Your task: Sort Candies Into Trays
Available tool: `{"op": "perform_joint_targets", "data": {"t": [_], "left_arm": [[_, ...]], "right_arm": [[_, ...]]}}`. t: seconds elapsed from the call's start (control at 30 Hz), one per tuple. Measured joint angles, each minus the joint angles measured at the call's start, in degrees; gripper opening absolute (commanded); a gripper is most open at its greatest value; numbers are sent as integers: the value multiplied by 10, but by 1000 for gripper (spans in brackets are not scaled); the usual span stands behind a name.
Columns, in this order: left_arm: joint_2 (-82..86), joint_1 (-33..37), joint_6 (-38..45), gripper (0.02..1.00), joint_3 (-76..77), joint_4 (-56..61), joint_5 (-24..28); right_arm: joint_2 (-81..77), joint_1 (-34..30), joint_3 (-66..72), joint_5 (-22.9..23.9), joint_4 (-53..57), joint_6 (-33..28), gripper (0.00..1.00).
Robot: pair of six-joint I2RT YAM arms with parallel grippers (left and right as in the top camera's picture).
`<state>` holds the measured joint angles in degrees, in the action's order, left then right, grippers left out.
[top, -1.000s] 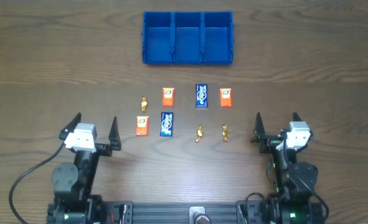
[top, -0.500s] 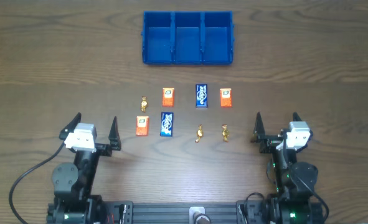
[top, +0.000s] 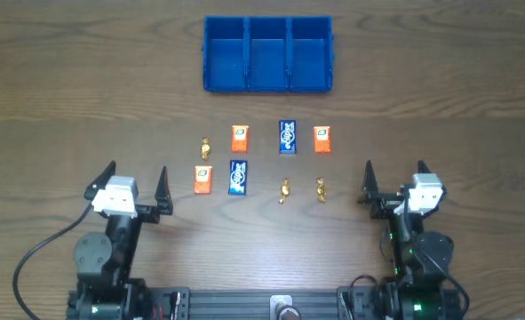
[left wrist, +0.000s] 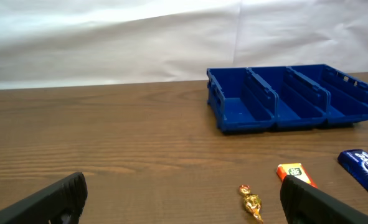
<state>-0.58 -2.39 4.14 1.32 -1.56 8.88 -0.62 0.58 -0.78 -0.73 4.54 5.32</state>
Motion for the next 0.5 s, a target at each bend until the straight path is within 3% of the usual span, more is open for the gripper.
{"op": "perform_joint_targets", "data": {"t": [0.5], "left_arm": [[0, 0, -3, 998, 1, -2, 3]], "right_arm": [[0, 0, 0, 0, 0, 0, 998]]}}
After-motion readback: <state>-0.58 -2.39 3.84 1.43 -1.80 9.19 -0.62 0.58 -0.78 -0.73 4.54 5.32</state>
